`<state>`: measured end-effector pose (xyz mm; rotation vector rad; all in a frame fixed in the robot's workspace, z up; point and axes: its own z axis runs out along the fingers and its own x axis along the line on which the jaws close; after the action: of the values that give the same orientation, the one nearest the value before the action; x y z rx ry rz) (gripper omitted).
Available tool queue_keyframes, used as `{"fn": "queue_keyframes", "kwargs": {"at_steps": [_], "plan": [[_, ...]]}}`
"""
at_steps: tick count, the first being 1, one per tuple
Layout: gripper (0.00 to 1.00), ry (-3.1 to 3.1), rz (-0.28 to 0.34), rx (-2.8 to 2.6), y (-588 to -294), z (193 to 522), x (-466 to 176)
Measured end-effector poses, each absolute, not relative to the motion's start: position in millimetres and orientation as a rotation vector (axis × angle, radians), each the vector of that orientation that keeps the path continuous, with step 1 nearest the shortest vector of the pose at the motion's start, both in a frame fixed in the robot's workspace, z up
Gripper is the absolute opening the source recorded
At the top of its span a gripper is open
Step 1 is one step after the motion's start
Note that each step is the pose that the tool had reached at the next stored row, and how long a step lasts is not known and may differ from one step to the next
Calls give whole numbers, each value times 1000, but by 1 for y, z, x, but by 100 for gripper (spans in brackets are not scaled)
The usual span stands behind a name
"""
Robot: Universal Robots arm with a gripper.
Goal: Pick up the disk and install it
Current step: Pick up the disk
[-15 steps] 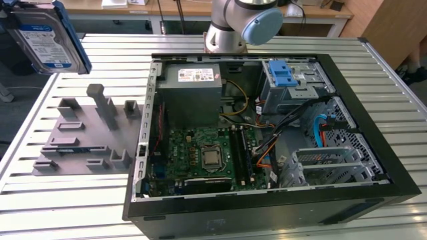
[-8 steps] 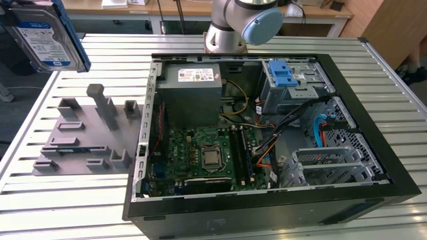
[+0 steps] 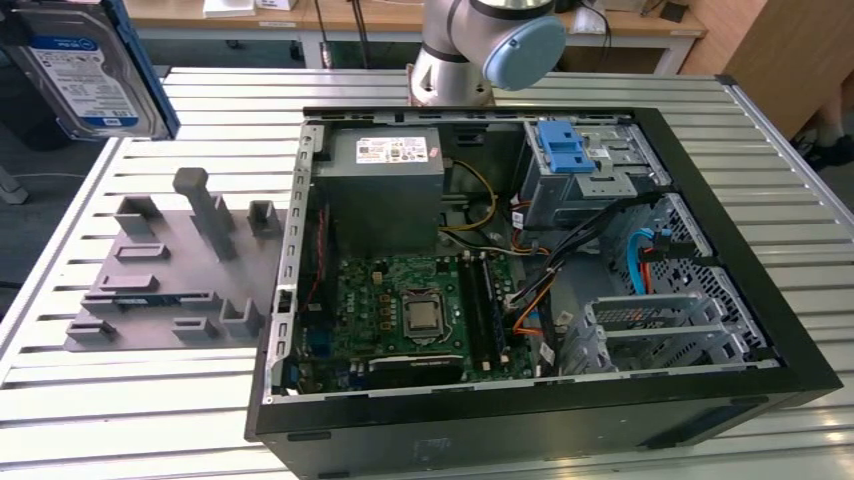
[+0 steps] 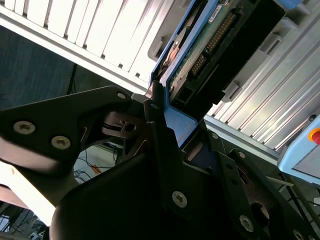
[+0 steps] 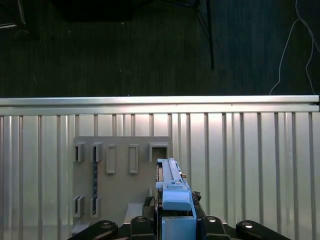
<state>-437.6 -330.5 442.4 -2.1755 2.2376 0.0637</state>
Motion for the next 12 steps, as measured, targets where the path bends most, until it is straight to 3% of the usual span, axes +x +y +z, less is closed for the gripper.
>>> {"fn": "queue_keyframes", "kwargs": {"at_steps": [12], "plan": [[36, 2238, 64, -2176, -330, 452, -438]]}}
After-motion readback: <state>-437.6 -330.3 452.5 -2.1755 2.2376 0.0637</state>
